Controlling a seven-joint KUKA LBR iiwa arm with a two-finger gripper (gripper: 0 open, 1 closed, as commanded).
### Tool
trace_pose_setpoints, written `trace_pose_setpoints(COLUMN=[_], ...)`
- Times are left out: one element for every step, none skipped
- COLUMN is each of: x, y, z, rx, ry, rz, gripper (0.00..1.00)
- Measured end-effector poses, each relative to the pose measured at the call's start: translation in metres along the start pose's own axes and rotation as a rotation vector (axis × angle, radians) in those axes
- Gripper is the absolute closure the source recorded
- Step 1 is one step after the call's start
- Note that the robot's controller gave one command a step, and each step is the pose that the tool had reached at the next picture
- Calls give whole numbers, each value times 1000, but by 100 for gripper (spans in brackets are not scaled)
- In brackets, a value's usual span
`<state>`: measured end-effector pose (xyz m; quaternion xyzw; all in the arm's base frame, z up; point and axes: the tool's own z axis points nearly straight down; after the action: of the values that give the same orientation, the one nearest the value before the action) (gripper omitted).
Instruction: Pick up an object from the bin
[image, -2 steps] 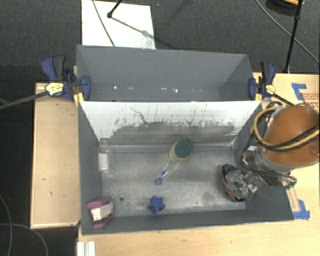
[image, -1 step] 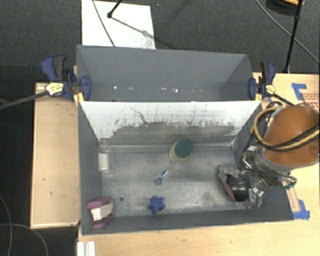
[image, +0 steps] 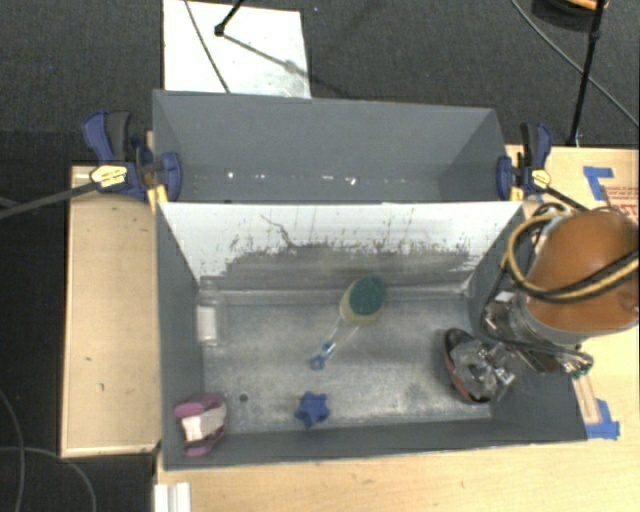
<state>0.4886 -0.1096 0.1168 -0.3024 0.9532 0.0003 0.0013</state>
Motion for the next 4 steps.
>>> trace_pose_setpoints(x=[0,0,0,0], y=[0,0,0,0], z=[0,0,0,0], rx=[0,0,0,0], ry=[0,0,0,0], rz=[0,1,2,2], gripper=[0,100,0,100])
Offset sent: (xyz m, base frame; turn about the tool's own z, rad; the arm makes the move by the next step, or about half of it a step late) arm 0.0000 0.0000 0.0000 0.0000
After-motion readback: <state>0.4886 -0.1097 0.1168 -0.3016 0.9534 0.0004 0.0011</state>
